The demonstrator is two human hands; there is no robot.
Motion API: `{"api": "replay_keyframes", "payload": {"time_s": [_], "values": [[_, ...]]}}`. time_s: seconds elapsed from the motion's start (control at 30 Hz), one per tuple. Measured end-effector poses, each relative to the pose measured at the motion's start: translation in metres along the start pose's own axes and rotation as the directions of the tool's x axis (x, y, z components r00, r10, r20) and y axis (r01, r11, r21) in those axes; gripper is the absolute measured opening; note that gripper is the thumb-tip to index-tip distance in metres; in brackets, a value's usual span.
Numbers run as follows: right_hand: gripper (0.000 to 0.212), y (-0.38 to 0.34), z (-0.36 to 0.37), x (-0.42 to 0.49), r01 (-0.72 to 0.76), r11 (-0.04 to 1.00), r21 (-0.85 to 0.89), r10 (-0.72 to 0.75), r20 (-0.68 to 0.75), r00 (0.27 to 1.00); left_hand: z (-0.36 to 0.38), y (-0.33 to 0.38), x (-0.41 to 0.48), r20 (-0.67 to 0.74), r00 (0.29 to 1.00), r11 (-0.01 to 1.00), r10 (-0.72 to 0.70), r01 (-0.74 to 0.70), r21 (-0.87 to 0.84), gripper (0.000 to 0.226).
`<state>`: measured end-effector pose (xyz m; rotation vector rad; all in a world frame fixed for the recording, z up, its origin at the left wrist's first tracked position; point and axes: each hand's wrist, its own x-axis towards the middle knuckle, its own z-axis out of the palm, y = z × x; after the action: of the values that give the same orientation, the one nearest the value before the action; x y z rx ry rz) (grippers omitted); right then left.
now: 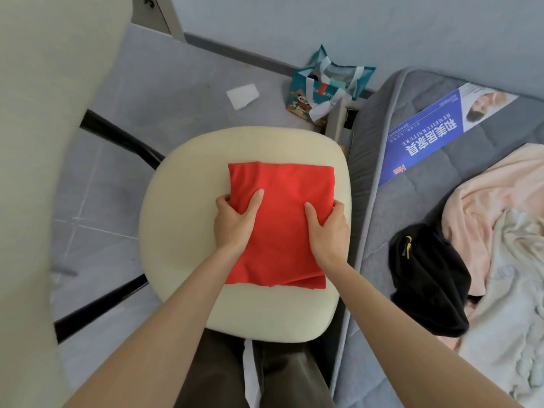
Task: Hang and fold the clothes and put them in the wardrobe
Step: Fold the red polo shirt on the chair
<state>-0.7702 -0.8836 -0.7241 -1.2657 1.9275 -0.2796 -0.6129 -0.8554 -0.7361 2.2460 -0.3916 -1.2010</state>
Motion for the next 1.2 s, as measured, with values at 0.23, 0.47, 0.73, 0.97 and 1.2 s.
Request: {"api": "replay_keyframes", "payload": {"time_s": [0.23, 0.47, 0.73, 0.97, 1.2], "values": [[0.050, -0.013, -0.020, -0.008, 0.072, 0.997, 0.037, -0.076, 0.106, 0.992, -0.025, 0.006, -0.013, 0.059, 0.996, 0.991, -0.065, 0.071, -0.113, 0.065], [0.031, -0.085, -0.082, -0.044, 0.183, 0.975, 0.124, -0.198, 0.115, 0.974, -0.086, 0.057, -0.074, 0.006, 0.998, 0.980, 0.056, -0.054, -0.189, 0.063], [0.019, -0.188, -0.159, -0.126, 0.437, 0.884, 0.166, -0.461, 0.147, 0.875, -0.191, 0.119, -0.180, -0.122, 0.969, 0.927, 0.214, -0.241, -0.289, 0.058], [0.026, -0.258, -0.185, -0.225, 0.619, 0.748, 0.238, -0.659, 0.159, 0.735, -0.295, 0.133, -0.272, -0.265, 0.931, 0.869, 0.253, -0.339, -0.361, 0.057], [0.027, -0.284, -0.151, -0.361, 0.757, 0.592, 0.275, -0.804, 0.269, 0.531, -0.403, 0.054, -0.366, -0.452, 0.875, 0.828, 0.176, -0.380, -0.413, 0.051]]}}
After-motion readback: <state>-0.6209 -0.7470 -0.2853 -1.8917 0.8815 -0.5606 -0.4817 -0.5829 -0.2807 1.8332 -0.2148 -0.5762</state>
